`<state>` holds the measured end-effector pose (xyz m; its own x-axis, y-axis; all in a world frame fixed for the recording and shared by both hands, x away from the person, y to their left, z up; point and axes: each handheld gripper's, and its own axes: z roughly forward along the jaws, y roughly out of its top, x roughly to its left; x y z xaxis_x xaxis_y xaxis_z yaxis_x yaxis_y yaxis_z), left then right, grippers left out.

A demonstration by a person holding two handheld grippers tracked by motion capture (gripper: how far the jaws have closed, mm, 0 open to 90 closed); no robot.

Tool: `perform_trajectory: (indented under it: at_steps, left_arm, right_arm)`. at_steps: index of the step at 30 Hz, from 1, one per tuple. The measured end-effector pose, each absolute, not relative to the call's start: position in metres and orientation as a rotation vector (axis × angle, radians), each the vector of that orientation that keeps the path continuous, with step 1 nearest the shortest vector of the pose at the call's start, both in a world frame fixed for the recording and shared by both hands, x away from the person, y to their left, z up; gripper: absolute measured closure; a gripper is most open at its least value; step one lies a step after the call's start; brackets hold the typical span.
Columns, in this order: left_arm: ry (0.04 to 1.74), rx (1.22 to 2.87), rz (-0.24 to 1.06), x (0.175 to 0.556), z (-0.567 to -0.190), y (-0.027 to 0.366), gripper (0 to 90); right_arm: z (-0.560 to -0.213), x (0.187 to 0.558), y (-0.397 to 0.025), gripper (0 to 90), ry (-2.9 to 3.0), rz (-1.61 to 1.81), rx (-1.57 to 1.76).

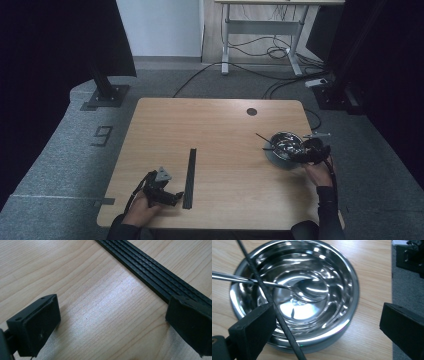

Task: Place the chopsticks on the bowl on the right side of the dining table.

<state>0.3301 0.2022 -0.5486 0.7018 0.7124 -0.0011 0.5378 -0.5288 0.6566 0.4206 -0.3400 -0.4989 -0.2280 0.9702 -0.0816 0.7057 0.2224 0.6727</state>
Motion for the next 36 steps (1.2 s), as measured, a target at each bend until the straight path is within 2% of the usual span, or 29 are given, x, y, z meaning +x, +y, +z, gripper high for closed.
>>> perform_trajectory:
  at_steps: [36]
  left_arm:
    - [0.95, 2.266, 0.354, 0.33, -0.549, 0.202, 0.0]
  right_arm:
    - [-0.51, 0.435, -0.383, 3.5, 1.807, 0.723, 1.663]
